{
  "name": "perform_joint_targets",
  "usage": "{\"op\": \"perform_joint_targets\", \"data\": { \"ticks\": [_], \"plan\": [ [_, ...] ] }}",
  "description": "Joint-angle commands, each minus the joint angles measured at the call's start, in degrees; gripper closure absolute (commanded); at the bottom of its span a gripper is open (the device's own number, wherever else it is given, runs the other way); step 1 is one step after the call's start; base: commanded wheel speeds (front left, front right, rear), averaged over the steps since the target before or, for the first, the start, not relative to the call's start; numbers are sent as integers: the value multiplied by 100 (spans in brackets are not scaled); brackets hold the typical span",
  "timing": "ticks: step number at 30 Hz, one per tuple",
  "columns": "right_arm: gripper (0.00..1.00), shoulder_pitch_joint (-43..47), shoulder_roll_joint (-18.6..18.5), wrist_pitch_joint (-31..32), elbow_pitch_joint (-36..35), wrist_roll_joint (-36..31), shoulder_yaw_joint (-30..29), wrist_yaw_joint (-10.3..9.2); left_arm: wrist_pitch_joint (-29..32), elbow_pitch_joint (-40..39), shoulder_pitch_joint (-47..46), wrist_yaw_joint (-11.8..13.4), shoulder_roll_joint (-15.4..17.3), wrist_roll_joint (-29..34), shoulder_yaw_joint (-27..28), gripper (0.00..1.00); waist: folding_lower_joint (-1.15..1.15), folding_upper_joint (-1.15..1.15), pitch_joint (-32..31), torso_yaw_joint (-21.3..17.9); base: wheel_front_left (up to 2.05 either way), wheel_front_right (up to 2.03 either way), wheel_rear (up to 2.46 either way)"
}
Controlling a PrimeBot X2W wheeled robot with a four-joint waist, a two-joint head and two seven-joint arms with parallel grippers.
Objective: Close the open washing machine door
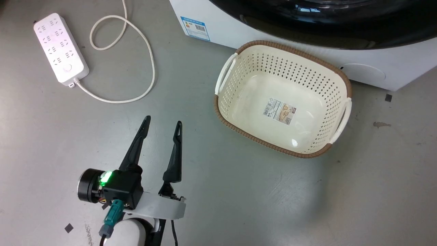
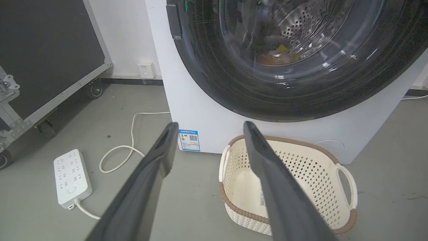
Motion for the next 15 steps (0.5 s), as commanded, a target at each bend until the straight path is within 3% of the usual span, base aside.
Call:
{"op": "perform_joint_targets", "data": {
  "ticks": [1,8,13,14,15],
  "plan": [
    [100,-180,-46,-19,76,-12,-84,-58,-25,-1,-83,15,-33,-3,9,0,0,0,3,-6,0,0,0],
    [100,-293,82,-234,442,-43,-136,-58,-25,66,-54,15,-57,-4,35,0,0,0,-124,-81,0,0,0],
    [100,123,237,-480,557,65,-3,-58,-25,190,29,3,-68,-45,86,0,0,0,-582,-178,0,0,0],
    [44,277,272,-566,524,89,32,-58,-25,215,59,2,-69,-57,123,0,0,0,-718,-210,0,0,0],
    [0,452,306,-636,478,92,55,-58,-25,238,98,3,-70,-72,161,0,0,0,-846,-243,0,0,0]
  ]
}}
